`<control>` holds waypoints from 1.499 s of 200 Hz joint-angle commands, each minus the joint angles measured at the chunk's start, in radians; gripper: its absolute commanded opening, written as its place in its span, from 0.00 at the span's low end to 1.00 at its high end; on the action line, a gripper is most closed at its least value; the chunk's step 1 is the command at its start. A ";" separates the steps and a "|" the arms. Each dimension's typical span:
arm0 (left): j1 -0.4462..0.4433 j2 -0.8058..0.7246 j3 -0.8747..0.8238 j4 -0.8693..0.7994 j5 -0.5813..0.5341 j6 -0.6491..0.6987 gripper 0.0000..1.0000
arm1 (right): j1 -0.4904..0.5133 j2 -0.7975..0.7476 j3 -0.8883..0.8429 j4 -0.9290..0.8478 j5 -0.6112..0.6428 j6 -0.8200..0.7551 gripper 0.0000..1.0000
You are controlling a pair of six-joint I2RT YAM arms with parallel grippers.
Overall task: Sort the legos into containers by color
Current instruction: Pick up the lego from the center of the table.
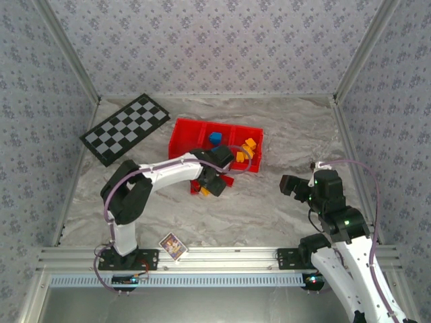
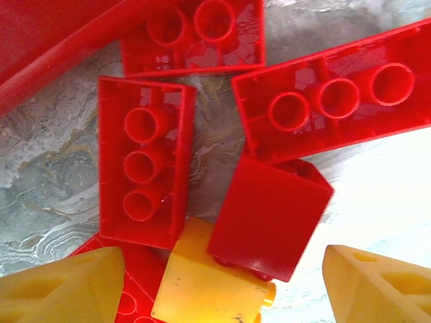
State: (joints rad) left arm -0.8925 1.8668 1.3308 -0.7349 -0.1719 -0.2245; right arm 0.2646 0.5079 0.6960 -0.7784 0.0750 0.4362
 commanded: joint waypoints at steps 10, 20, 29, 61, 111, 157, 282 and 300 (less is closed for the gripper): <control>0.010 -0.002 0.000 -0.042 0.004 0.011 0.73 | 0.006 0.003 -0.005 0.008 0.008 0.006 1.00; 0.010 -0.002 -0.003 -0.042 0.011 0.011 0.71 | 0.004 0.004 -0.006 0.008 0.009 0.006 1.00; 0.010 0.000 -0.005 -0.042 0.018 0.009 0.70 | 0.005 0.005 -0.006 0.008 0.009 0.004 1.00; 0.009 0.000 -0.007 -0.051 0.018 -0.017 0.65 | 0.004 0.004 -0.006 0.008 0.010 0.005 1.00; 0.006 -0.006 -0.034 -0.050 0.026 -0.052 0.64 | 0.004 0.006 -0.006 0.010 0.008 0.005 1.00; -0.003 -0.008 -0.051 -0.057 0.030 -0.068 0.58 | 0.002 0.006 -0.006 0.011 0.008 0.005 1.00; -0.048 0.002 -0.013 -0.107 0.002 -0.105 0.38 | 0.000 0.005 -0.007 0.011 0.009 0.006 1.00; -0.050 0.001 -0.009 -0.115 -0.002 -0.121 0.34 | 0.000 0.006 -0.007 0.011 0.009 0.005 1.00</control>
State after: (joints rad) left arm -0.9318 1.8664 1.2953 -0.7872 -0.1730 -0.3153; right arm 0.2646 0.5114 0.6960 -0.7780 0.0753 0.4362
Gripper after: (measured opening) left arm 0.449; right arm 0.998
